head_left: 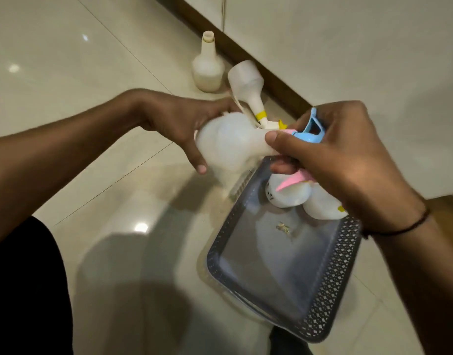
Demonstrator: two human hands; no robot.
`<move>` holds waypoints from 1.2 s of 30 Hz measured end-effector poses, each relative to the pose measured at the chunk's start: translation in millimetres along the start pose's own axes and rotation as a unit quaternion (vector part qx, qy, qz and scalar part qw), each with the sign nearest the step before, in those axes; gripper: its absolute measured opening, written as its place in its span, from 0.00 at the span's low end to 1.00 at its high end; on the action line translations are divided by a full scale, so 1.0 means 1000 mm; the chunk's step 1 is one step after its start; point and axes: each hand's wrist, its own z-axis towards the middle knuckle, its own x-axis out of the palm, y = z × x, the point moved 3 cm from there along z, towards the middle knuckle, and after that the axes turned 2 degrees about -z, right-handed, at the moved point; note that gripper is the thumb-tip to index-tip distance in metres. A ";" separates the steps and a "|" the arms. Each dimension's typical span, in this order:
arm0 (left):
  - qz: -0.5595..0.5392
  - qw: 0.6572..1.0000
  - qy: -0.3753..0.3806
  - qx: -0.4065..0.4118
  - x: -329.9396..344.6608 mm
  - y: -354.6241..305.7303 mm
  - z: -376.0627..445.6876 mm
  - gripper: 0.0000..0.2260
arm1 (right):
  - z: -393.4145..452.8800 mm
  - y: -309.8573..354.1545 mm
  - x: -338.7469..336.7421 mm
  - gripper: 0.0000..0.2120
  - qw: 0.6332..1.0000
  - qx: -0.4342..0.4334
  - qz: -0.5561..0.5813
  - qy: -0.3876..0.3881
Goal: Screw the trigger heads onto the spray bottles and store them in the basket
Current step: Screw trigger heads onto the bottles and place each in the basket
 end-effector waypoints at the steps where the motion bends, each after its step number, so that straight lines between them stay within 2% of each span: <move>1: -0.006 0.999 0.036 -0.018 0.011 0.001 0.006 0.43 | -0.004 0.006 -0.007 0.18 0.994 -0.010 -0.112 0.011; 3: -0.011 0.996 0.081 -0.030 0.030 0.002 0.019 0.39 | -0.014 0.014 -0.017 0.20 0.955 -0.013 -0.293 0.035; 5: -0.003 0.995 0.096 -0.016 0.040 -0.003 0.028 0.35 | -0.025 0.016 -0.019 0.22 0.919 -0.022 -0.390 0.057; 7: 0.004 0.997 0.078 -0.010 0.039 -0.006 0.032 0.31 | -0.033 0.011 -0.015 0.25 0.877 -0.036 -0.475 0.064; 9: 0.011 0.999 0.031 -0.019 0.031 -0.004 0.033 0.26 | -0.038 0.004 -0.008 0.22 0.858 -0.043 -0.508 0.053; 14: 0.009 0.993 -0.101 -0.063 0.007 0.010 0.039 0.15 | -0.038 -0.024 0.032 0.14 0.845 -0.062 -0.527 0.071; 18: 0.004 0.984 -0.148 -0.095 -0.006 0.021 0.038 0.13 | -0.029 -0.051 0.058 0.09 0.839 -0.033 -0.531 0.113; 21: 0.011 0.982 -0.157 -0.100 -0.010 0.026 0.035 0.12 | -0.021 -0.062 0.058 0.13 0.848 -0.029 -0.520 0.098; 24: 0.015 0.981 -0.160 -0.105 -0.013 0.029 0.032 0.12 | -0.021 -0.062 0.055 0.12 0.852 -0.039 -0.513 0.096; 28: 0.028 0.980 -0.160 -0.114 -0.017 0.032 0.028 0.12 | -0.029 -0.043 0.044 0.21 0.843 -0.049 -0.525 0.102; 31: 0.049 0.977 -0.166 -0.125 -0.021 0.033 0.024 0.12 | -0.037 -0.014 0.028 0.25 0.841 -0.110 -0.528 0.042; 33: 0.067 0.974 -0.165 -0.136 -0.024 0.035 0.021 0.12 | -0.034 0.006 0.015 0.26 0.851 -0.117 -0.511 0.018; 36: 0.092 0.972 -0.151 -0.154 -0.026 0.039 0.014 0.12 | 0.007 0.022 0.003 0.28 0.854 -0.063 -0.511 0.078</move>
